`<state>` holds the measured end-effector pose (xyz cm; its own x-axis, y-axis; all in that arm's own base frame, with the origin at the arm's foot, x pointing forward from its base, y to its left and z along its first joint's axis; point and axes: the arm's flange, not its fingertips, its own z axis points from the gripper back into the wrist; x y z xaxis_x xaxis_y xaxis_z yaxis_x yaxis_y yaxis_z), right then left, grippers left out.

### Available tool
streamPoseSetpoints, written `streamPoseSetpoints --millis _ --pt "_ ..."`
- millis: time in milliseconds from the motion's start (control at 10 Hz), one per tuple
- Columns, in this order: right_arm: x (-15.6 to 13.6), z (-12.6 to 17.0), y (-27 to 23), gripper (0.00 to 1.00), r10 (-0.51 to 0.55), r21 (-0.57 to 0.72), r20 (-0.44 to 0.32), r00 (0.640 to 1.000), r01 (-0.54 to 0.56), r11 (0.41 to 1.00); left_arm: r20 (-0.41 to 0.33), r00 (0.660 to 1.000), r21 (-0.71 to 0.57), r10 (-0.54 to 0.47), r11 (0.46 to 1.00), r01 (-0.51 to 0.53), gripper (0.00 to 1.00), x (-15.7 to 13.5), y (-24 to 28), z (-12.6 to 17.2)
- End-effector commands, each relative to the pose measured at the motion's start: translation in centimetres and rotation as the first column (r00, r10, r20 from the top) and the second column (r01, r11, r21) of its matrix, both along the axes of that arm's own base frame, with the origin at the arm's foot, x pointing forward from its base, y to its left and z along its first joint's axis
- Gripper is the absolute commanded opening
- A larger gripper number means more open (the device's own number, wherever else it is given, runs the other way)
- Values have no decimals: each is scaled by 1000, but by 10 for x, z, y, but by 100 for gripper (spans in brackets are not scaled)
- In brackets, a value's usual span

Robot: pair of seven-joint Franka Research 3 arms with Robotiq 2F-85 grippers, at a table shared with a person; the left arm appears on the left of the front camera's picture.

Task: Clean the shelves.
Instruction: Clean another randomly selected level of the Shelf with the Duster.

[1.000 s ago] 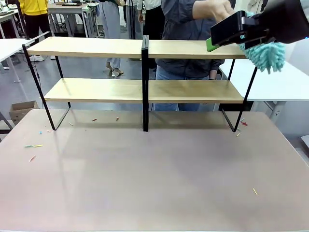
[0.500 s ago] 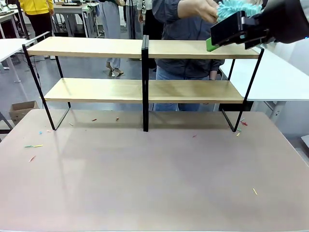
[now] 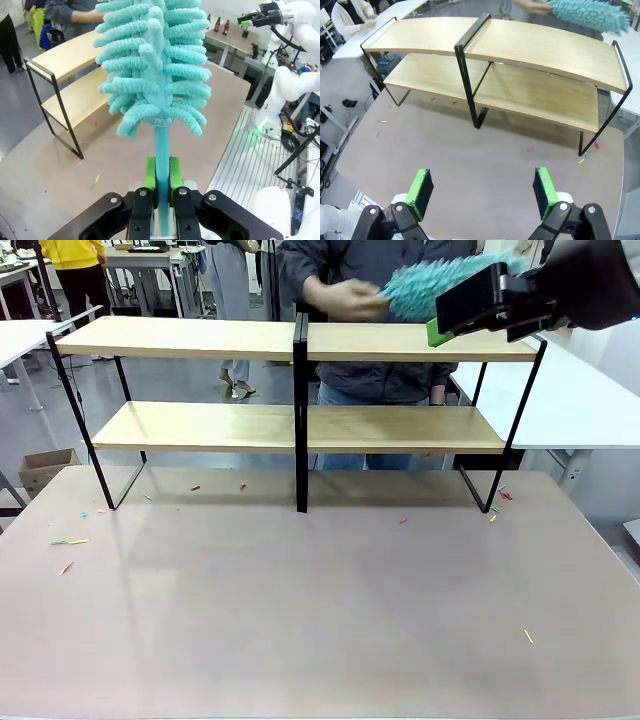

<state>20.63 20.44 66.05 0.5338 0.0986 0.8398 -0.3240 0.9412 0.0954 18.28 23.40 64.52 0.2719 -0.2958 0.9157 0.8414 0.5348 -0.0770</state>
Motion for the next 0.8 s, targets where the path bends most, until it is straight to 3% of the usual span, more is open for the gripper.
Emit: streamPoseSetpoints --millis 0,100,200,400,500,600,700 --pt "0 -1 -1 100 -3 6 -1 1000 3 1000 23 1000 -5 -14 1000 14 12 0 -1 5" --pt "0 -1 -1 100 -3 6 -1 1000 3 1000 0 1000 0 0 1000 0 12 0 0 0" --pt "0 -1 -1 100 -3 6 -1 1000 3 1000 -148 981 193 -124 969 152 12 11 -38 -13" --pt "0 -1 -1 100 -3 6 -1 1000 3 1000 -337 934 430 -121 862 267 12 27 -99 -71" --pt "0 -1 -1 100 -3 6 -1 1000 3 1000 -432 892 495 -133 792 358 12 30 -122 -101" --pt "0 -1 -1 100 -3 6 -1 1000 3 1000 -491 868 573 -77 721 388 12 33 -145 -135" --pt "0 -1 -1 100 -3 6 -1 1000 3 1000 -588 805 574 -75 662 482 12 33 -162 -166"
